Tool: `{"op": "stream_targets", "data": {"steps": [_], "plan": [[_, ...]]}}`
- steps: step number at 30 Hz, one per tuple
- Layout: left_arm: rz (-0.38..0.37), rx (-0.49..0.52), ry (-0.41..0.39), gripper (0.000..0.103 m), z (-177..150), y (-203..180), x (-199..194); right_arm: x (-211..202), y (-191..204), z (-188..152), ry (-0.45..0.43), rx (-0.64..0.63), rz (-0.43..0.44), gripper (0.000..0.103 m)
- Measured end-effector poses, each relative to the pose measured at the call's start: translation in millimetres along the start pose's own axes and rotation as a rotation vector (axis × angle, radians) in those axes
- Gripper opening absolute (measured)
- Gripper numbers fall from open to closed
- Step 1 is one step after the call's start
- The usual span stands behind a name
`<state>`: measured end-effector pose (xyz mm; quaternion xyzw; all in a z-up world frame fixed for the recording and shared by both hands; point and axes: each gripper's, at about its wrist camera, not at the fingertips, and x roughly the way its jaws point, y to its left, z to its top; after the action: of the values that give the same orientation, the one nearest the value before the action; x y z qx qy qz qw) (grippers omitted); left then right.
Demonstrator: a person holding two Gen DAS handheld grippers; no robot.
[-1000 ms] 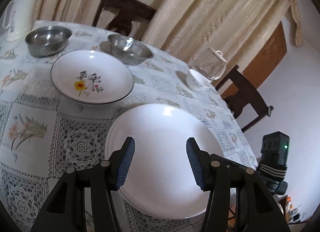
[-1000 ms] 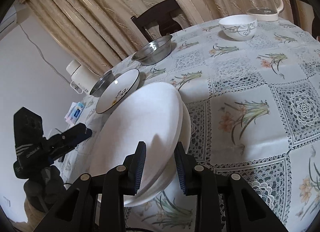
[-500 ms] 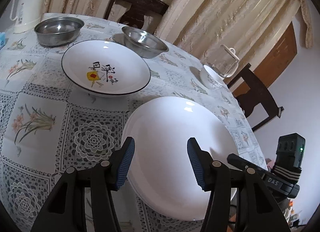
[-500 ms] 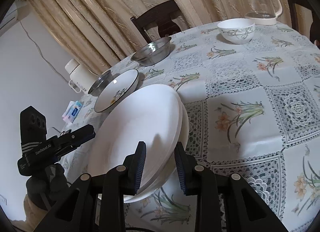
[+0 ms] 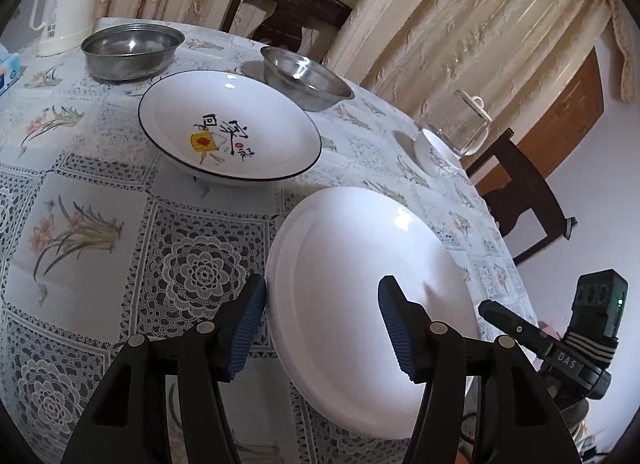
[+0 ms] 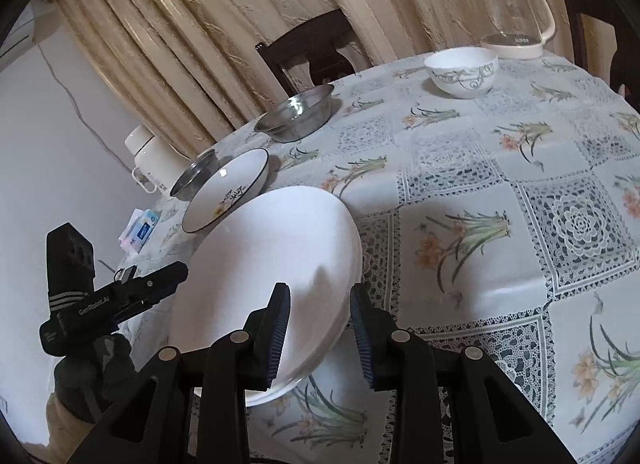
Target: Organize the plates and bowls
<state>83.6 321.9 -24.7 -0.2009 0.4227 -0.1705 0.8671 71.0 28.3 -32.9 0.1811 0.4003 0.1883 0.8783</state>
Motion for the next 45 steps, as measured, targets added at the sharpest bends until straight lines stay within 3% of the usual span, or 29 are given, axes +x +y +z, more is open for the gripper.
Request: {"op": "stream_targets", "data": {"steps": [5, 7, 10, 21, 31, 45], "plan": [[0.006, -0.016, 0.018, 0.060, -1, 4, 4, 1, -5, 1, -0.007, 0.027, -0.006, 0.038], [0.010, -0.023, 0.022, 0.060, -1, 6, 5, 0, -6, 2, -0.017, 0.036, -0.007, 0.046], [0.014, -0.032, 0.020, 0.060, -1, 8, 5, 0, -8, 3, -0.025, 0.048, -0.009, 0.051], [0.043, -0.048, 0.012, 0.060, 1, 19, 6, 6, -9, 9, -0.025, 0.060, -0.023, 0.051], [0.164, -0.016, -0.046, 0.062, 13, 27, 4, 10, -2, 20, -0.026, 0.042, -0.040, 0.051], [0.221, -0.030, -0.091, 0.064, 35, 45, 6, 26, 21, 51, -0.004, -0.011, -0.024, 0.051]]}}
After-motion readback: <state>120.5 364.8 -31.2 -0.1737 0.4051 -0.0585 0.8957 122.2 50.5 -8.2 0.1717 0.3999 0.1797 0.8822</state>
